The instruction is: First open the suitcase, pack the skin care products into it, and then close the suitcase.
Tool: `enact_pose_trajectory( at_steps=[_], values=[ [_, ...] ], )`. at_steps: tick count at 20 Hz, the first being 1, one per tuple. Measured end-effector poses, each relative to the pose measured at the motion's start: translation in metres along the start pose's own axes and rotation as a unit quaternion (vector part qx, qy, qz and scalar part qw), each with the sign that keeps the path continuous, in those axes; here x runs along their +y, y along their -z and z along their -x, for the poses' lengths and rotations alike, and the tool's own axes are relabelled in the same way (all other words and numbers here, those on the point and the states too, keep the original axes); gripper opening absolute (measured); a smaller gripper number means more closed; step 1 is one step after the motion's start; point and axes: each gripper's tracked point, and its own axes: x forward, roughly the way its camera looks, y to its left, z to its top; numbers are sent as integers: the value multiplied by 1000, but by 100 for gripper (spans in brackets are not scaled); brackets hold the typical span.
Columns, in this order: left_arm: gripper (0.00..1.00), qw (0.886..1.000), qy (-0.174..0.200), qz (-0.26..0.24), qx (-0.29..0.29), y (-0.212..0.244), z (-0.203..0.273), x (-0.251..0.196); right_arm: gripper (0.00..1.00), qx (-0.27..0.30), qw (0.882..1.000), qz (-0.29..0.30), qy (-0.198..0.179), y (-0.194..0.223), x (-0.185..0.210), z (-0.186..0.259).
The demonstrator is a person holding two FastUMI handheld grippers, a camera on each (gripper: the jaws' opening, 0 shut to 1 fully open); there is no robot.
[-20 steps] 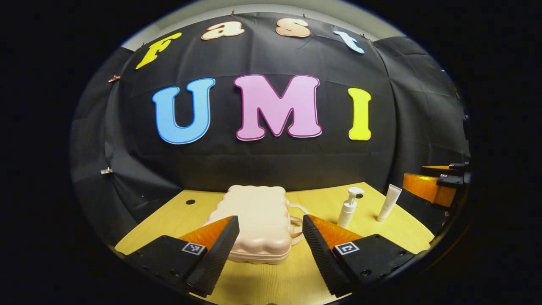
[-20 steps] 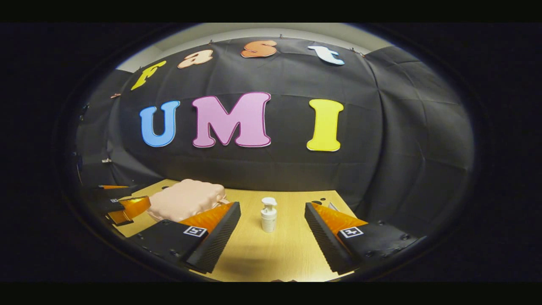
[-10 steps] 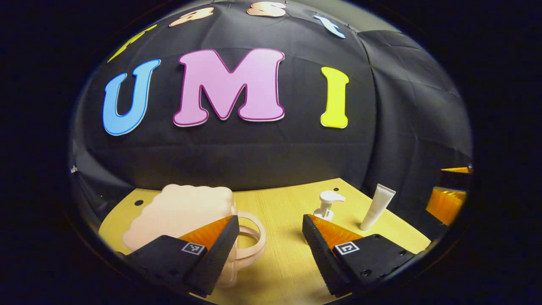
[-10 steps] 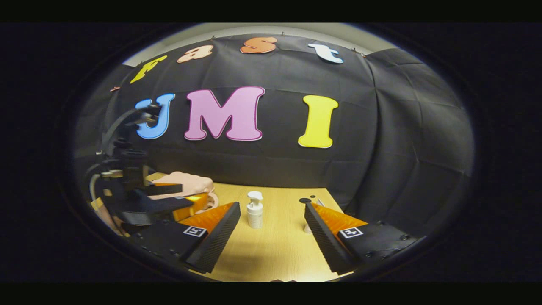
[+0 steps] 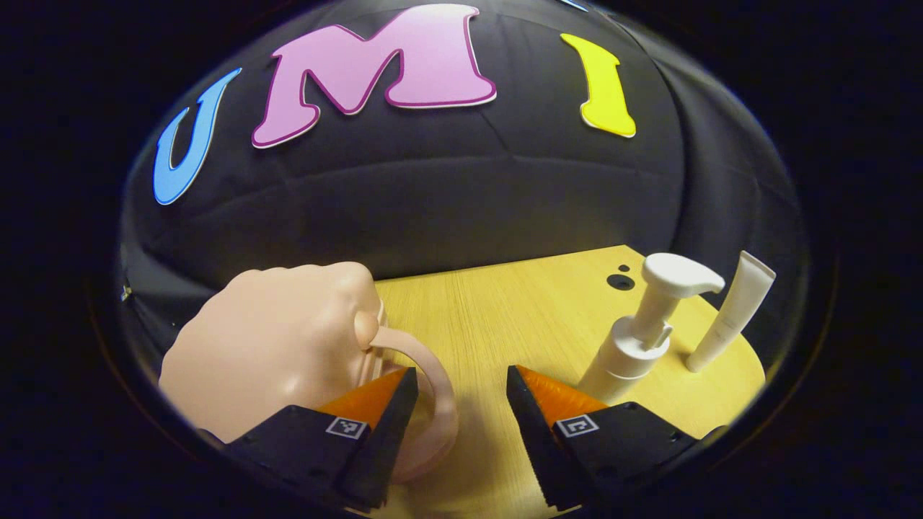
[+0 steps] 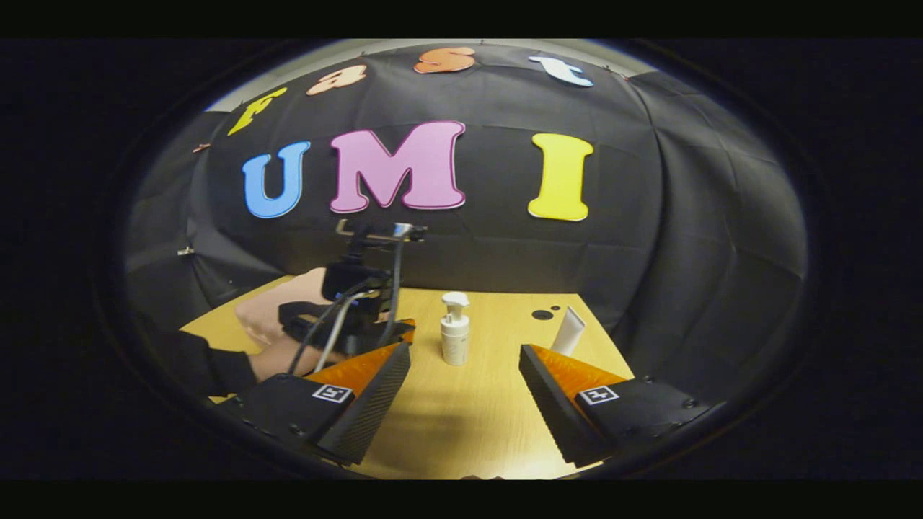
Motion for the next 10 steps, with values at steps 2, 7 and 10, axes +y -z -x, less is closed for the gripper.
enact_pose_trajectory(
  at_steps=[2, 7, 10],
  values=[
    [77, 999, -35, -7, 31, 10, -11, 11, 98, 2, 1000, -2, -8, -1, 1, -4],
    [50, 996, -43, -6, 83, 31, -30, 14, 98, 0, 999, -28, 15, -7, -22, -11],
    [24, 997, -5, 32, 72, 19, -24, 7, 97, -3, 999, -27, 36, -9, -38, -9]
  ],
)
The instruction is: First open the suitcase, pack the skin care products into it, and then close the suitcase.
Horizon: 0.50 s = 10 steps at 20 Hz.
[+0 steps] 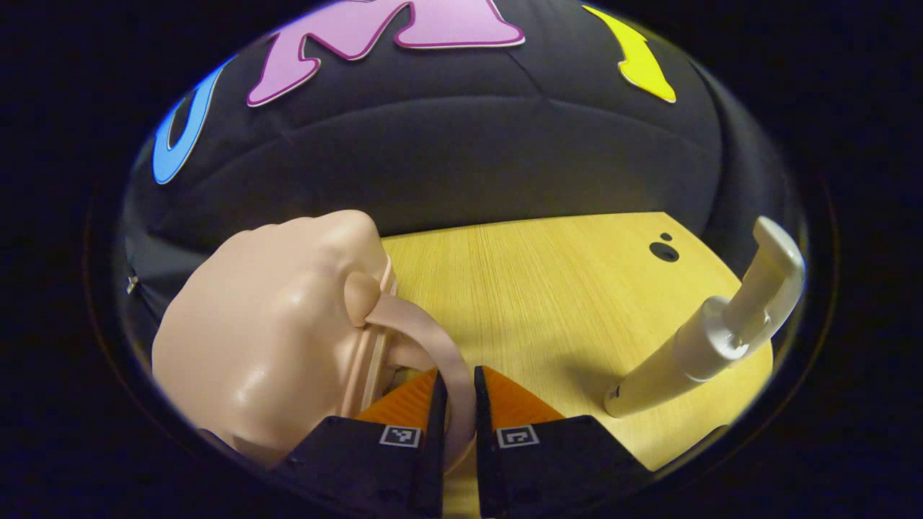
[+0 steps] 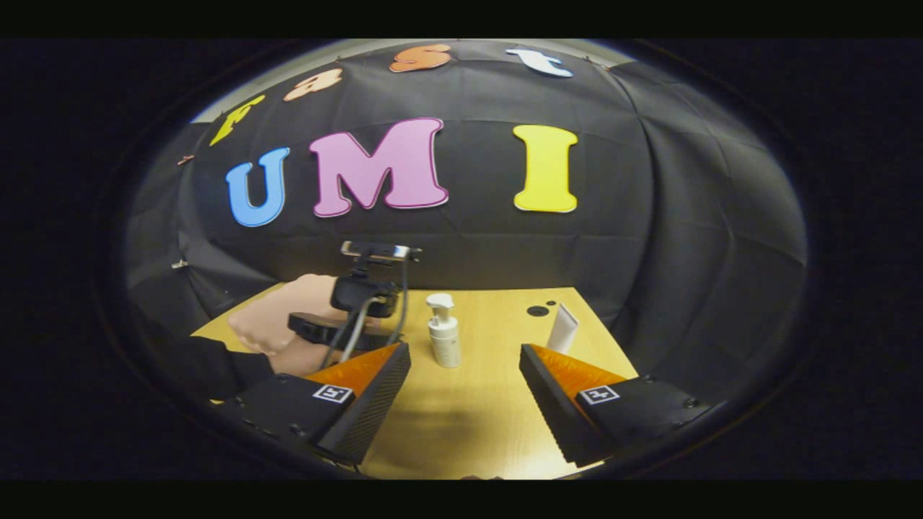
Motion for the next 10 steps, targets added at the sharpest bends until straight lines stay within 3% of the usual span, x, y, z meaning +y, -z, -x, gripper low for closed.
enact_pose_trajectory(
  at_steps=[4, 7, 10],
  values=[
    [12, 1000, -6, 5, -16, -35, 29, 8, 98, 7, 999, 36, 27, -6, -24, -1],
    [15, 999, 16, 47, 1, -67, 73, 19, 98, -1, 999, 29, 24, -25, -20, 2],
    [14, 999, 18, 13, -26, -122, 115, 56, 97, -27, 998, 41, 27, -46, -6, 8]
  ],
)
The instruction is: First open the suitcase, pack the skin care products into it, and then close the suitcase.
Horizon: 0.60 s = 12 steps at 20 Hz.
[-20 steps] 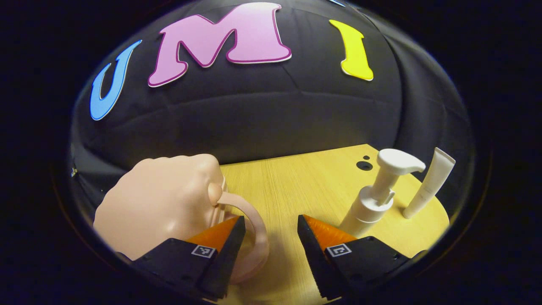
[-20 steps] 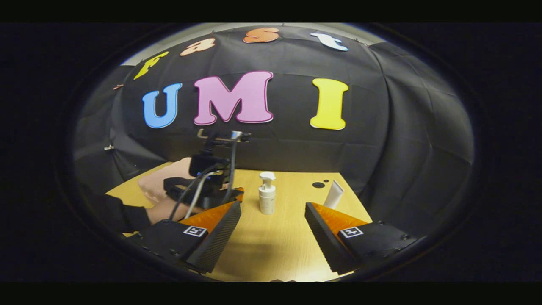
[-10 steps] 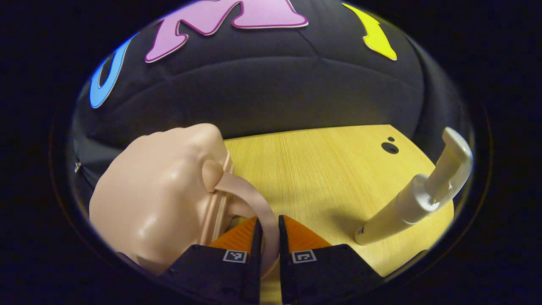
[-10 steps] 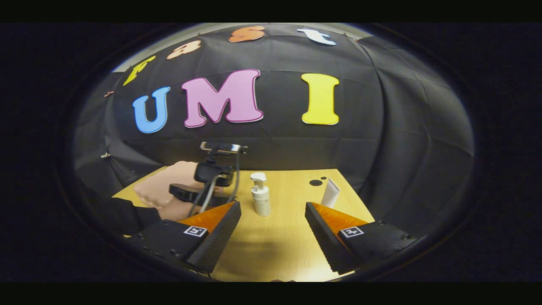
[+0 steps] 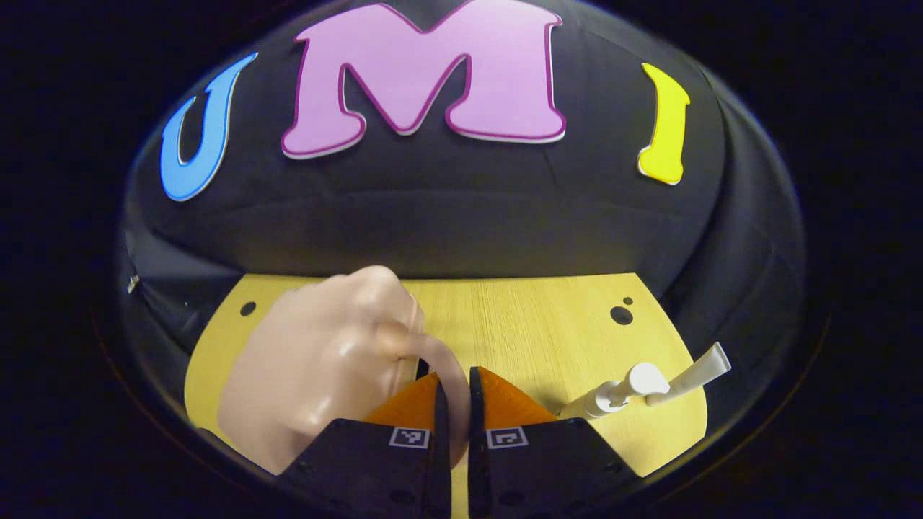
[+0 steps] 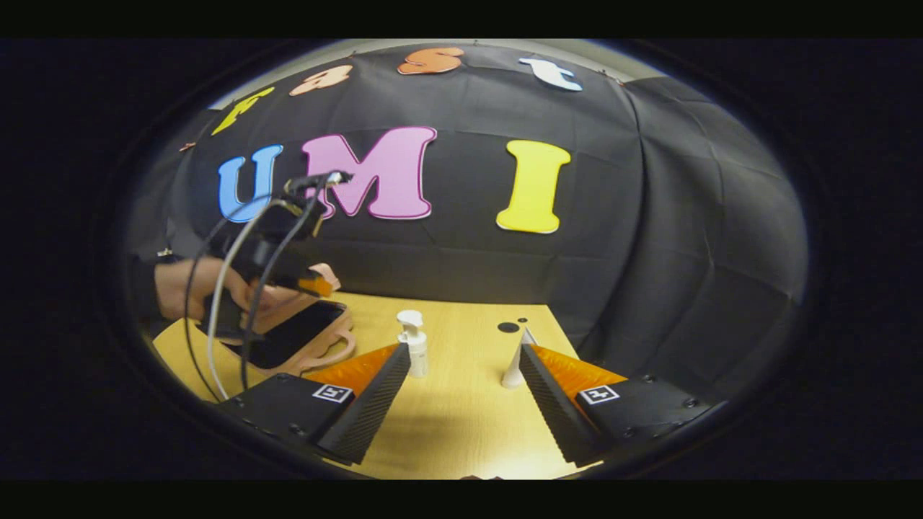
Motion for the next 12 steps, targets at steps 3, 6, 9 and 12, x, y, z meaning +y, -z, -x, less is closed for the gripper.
enact_pose_trajectory(
  at_steps=[3, 6, 9, 12],
  values=[
    [14, 999, -20, -29, -11, -48, 43, 66, 97, -21, 1000, -15, -9, -16, 26, 8],
    [14, 998, -37, -51, -12, -70, 68, 141, 98, -30, 999, -15, -21, -27, 54, 22],
    [13, 995, -71, -66, -32, -88, 78, 229, 98, -44, 999, 0, -28, -41, 77, 38],
    [12, 989, -112, -88, -49, -85, 69, 319, 97, -39, 999, -5, -20, -43, 92, 50]
  ],
)
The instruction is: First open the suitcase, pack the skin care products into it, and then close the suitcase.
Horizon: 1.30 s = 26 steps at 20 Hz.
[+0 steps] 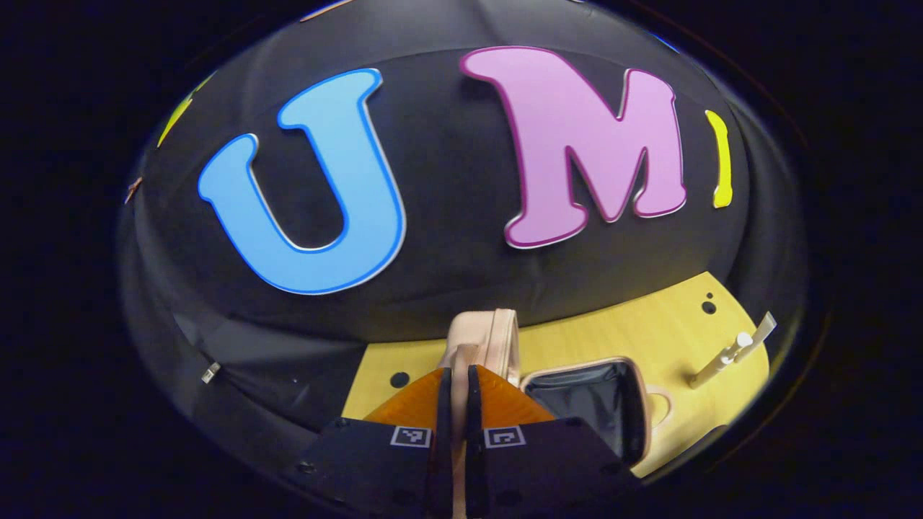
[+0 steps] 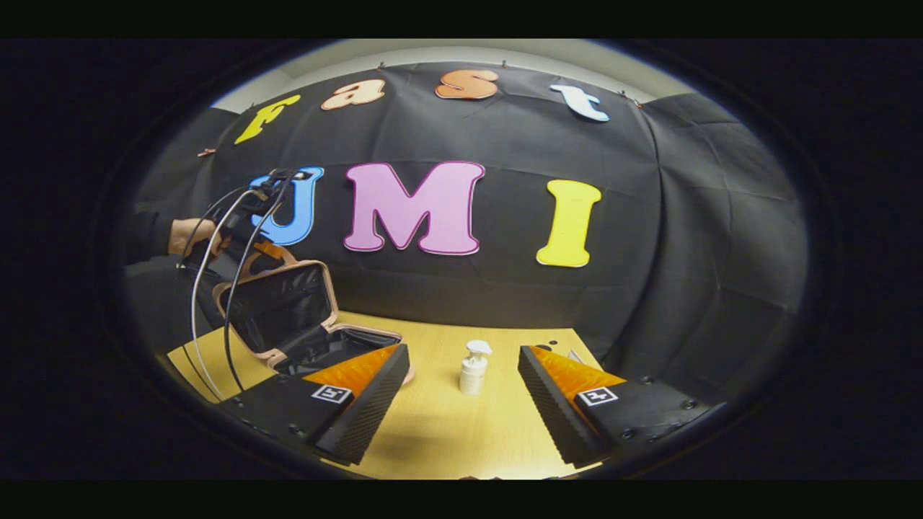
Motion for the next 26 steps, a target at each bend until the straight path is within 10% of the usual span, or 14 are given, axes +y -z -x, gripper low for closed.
enact_pose_trajectory(
  at_steps=[6, 14, 17, 19, 26],
  values=[
    [12, 999, -24, 31, -1, 103, -86, 118, 97, 15, 998, -13, 60, 17, 14, 15],
    [21, 993, -17, 74, 94, 248, -165, 153, 97, 37, 992, -17, 117, 59, 16, 16],
    [49, 994, -29, 82, 66, 240, -144, 158, 98, 33, 992, -18, 122, 54, 10, 15],
    [96, 995, -27, 96, 24, 212, -114, 148, 97, 30, 991, -14, 133, 49, -2, 16],
    [98, 988, 31, 120, -91, 113, -9, 31, 98, 36, 990, -55, 124, 44, -53, 0]
  ],
)
